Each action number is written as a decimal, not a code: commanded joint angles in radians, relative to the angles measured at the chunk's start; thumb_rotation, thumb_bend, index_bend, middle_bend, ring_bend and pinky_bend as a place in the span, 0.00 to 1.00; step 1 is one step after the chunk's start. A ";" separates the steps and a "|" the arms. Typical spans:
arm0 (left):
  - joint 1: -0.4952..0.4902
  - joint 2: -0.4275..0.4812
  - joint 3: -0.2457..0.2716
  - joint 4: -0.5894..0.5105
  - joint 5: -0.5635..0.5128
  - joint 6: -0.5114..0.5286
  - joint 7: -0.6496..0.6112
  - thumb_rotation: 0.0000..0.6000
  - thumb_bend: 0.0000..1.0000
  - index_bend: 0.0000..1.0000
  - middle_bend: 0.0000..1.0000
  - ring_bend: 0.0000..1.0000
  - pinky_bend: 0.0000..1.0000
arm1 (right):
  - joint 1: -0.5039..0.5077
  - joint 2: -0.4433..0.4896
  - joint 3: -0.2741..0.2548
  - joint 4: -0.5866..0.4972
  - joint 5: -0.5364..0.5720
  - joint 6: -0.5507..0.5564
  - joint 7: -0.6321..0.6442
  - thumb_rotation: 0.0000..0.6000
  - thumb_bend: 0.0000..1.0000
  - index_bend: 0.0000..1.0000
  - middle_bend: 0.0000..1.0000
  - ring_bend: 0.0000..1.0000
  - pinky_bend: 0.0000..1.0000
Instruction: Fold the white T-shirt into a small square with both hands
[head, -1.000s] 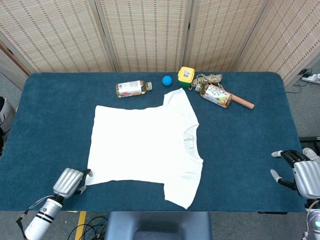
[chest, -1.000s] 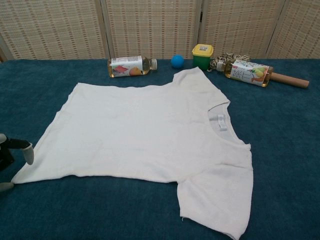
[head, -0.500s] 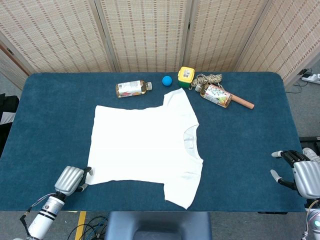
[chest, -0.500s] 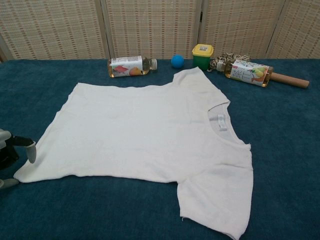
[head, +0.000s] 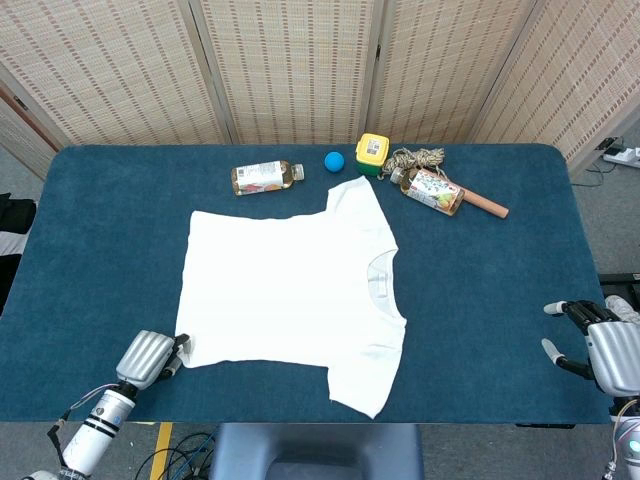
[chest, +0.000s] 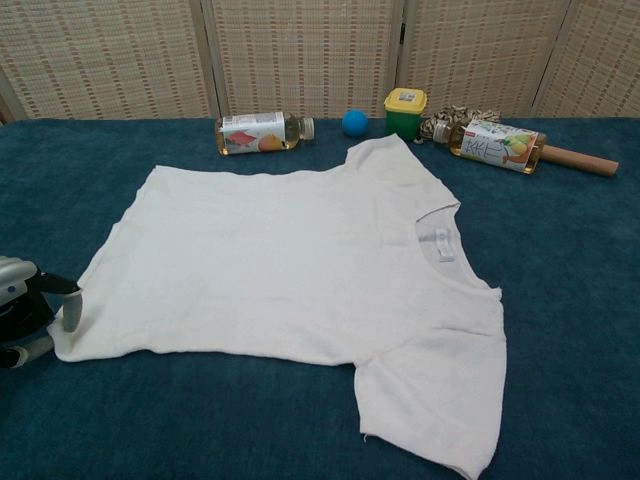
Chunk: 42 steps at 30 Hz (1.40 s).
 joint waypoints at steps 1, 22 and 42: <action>-0.002 -0.001 0.001 0.001 0.000 -0.001 0.001 1.00 0.48 0.56 0.93 0.86 0.99 | 0.000 -0.001 0.000 0.001 0.000 0.000 0.001 1.00 0.27 0.35 0.42 0.36 0.42; -0.016 0.022 -0.001 -0.075 -0.017 0.003 -0.010 1.00 0.55 0.62 0.93 0.87 0.99 | 0.103 -0.120 -0.086 0.081 -0.249 -0.064 -0.108 1.00 0.27 0.35 0.50 0.46 0.44; -0.002 0.028 0.008 -0.093 -0.041 0.007 -0.020 1.00 0.55 0.62 0.93 0.87 0.99 | 0.258 -0.364 -0.134 0.243 -0.317 -0.239 -0.183 1.00 0.14 0.45 0.88 0.93 0.99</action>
